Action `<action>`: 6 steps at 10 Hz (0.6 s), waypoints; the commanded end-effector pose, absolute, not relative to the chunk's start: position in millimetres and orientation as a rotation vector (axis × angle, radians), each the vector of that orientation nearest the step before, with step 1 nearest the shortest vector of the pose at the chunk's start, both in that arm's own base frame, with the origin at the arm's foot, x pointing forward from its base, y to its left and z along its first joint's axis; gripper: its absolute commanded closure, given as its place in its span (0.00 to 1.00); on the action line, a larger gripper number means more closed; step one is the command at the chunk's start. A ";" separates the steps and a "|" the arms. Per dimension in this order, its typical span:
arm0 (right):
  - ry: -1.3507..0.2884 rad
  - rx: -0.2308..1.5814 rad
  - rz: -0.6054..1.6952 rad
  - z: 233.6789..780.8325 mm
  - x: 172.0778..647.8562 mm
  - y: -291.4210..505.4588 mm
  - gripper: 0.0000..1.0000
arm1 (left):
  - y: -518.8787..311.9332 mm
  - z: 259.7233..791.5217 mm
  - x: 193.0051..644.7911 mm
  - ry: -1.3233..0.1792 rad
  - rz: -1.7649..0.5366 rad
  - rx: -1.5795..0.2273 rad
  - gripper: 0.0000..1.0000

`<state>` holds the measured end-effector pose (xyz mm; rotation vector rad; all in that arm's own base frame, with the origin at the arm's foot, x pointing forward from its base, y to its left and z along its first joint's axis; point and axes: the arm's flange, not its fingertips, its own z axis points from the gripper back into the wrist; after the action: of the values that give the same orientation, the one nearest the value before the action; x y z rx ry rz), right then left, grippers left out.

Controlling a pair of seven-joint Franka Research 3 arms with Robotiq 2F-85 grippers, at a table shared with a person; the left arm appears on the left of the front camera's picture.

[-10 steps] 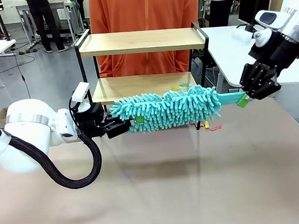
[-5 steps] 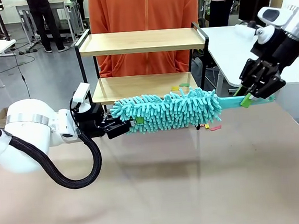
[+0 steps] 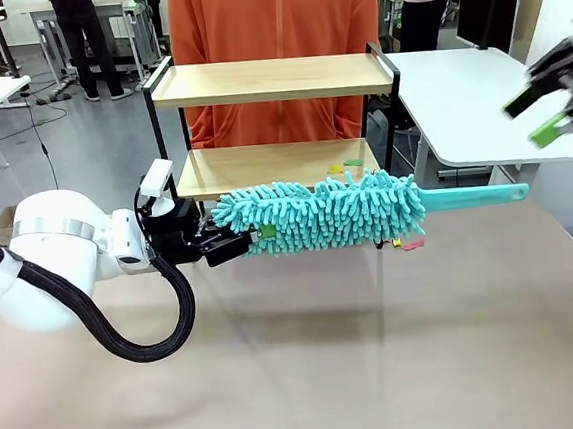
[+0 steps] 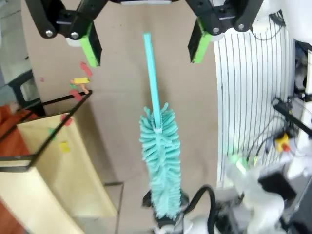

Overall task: Clean the shelf.
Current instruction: Hand the Duster back to the human.

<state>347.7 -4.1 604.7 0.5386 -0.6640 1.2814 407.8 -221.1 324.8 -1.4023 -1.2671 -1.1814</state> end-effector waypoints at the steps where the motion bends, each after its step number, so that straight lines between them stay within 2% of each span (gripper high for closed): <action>1: -0.780 0.576 1.142 604.1 335.0 -28.7 0.00 | -221.3 327.1 407.8 -1.272 -1.182 -1.407 1.00; 5: -0.906 0.661 1.079 598.6 327.4 -57.7 0.00 | -221.3 327.1 407.8 -1.272 -1.182 -1.407 1.00; 6: -0.837 0.614 1.071 608.6 326.8 -68.7 0.00 | -221.3 327.1 407.8 -1.272 -1.182 -1.407 1.00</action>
<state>327.4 -67.7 604.4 0.6370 -0.8521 1.0581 407.8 -221.1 324.7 -1.4021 -1.2669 -1.1814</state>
